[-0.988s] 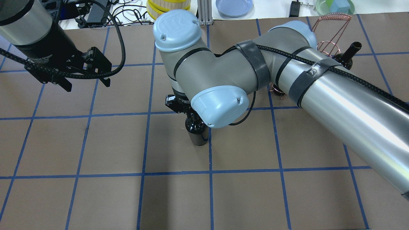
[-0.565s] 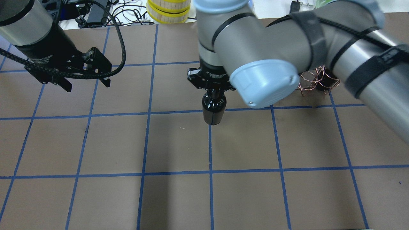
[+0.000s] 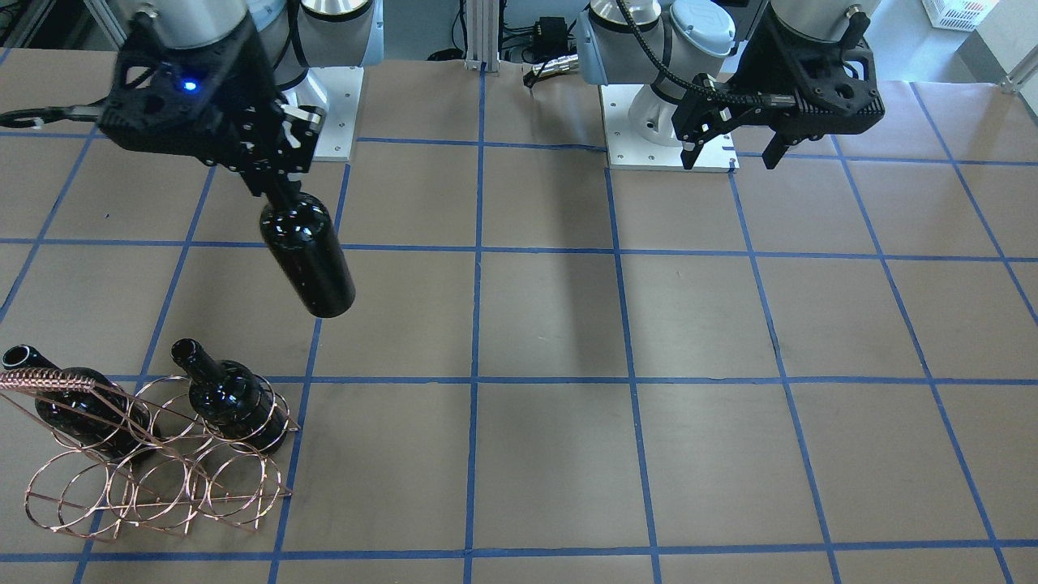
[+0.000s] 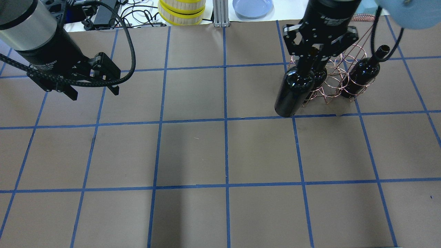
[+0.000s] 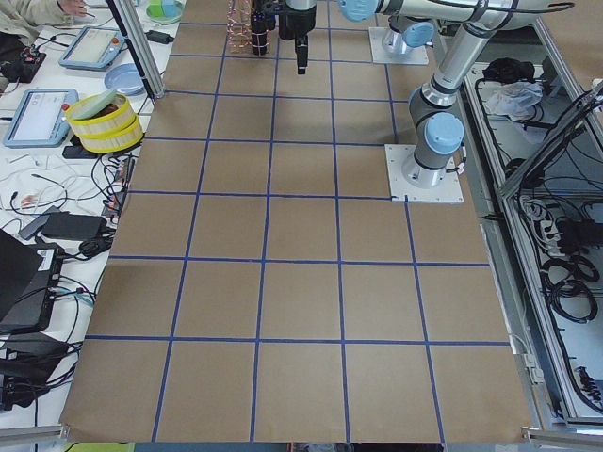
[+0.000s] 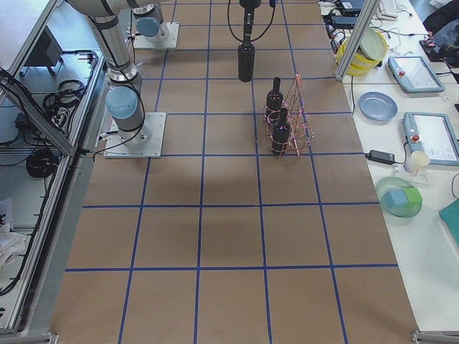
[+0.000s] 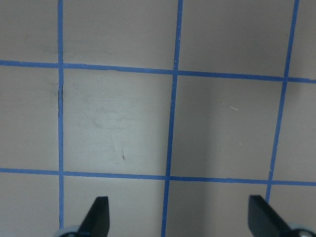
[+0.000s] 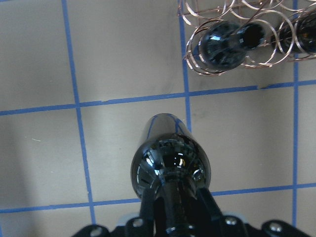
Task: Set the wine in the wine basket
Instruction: 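Lift the bottle with the right gripper and carry it to the rack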
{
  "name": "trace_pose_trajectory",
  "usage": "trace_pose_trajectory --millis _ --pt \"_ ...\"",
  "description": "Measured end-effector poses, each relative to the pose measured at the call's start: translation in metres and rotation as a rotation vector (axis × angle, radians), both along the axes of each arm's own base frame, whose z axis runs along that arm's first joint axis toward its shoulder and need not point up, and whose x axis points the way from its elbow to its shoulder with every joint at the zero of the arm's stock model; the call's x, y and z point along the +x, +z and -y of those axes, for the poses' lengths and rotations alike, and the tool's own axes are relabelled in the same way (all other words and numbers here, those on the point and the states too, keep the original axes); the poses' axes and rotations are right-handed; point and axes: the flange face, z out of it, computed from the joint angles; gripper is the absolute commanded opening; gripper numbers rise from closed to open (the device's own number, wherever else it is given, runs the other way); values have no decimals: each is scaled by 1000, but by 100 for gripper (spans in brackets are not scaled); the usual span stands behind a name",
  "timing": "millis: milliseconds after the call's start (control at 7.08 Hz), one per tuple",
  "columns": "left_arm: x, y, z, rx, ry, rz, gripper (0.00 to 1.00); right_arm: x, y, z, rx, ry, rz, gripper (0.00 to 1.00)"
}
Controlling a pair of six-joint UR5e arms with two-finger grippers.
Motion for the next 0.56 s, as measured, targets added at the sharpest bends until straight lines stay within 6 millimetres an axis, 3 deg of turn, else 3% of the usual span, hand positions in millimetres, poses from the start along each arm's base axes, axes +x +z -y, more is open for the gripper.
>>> trace_pose_trajectory --millis 282,565 --pt "0 0 0 -1 0 1 100 -76 10 11 5 56 -4 2" --pt "0 1 -1 -4 0 1 100 -132 14 21 -4 66 -3 1"
